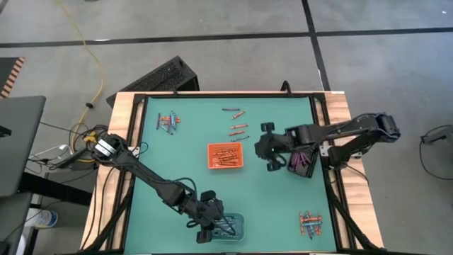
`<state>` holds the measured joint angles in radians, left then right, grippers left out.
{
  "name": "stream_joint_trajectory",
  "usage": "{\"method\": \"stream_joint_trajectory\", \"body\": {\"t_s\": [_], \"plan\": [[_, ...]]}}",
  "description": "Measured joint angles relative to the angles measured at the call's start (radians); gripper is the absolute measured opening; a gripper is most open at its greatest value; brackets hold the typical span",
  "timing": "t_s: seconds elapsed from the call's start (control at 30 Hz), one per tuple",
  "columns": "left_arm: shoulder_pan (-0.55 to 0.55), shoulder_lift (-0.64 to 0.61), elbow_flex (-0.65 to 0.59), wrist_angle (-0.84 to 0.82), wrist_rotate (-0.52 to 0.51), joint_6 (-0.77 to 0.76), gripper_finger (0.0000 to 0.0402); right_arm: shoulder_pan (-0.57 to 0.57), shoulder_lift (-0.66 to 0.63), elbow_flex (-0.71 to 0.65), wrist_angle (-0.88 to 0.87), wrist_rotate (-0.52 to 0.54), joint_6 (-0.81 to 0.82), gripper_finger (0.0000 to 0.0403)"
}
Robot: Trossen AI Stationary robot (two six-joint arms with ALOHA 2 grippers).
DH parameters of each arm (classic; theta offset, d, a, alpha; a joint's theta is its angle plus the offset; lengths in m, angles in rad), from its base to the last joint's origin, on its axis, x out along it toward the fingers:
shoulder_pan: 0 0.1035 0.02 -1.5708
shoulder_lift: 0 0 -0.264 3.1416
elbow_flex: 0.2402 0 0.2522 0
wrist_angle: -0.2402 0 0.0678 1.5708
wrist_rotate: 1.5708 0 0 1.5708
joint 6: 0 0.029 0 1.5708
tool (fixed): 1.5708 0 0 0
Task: Sort crayons
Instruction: Put the orange crayon into the orange bin
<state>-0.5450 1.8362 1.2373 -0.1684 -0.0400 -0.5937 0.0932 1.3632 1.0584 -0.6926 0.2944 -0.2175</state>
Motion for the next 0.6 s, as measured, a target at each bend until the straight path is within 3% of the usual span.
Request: {"method": "stream_joint_trajectory", "body": {"t_s": [0.27,0.47,0.6], "plan": [[0.023,-0.025,0.0,-0.134,-0.007,0.137,0.0118,-0.182,0.003,0.0,0.159,-0.081,-0.215,0.0145],[0.08,-0.08,0.0,-0.227,-0.135,0.257,0.0118,-0.379,0.072,0.001,0.248,-0.274,-0.307,0.0145],[0.112,-0.128,0.0,-0.256,-0.226,0.372,0.0118,-0.497,0.169,0.0,0.284,-0.337,-0.363,0.0145]]}}
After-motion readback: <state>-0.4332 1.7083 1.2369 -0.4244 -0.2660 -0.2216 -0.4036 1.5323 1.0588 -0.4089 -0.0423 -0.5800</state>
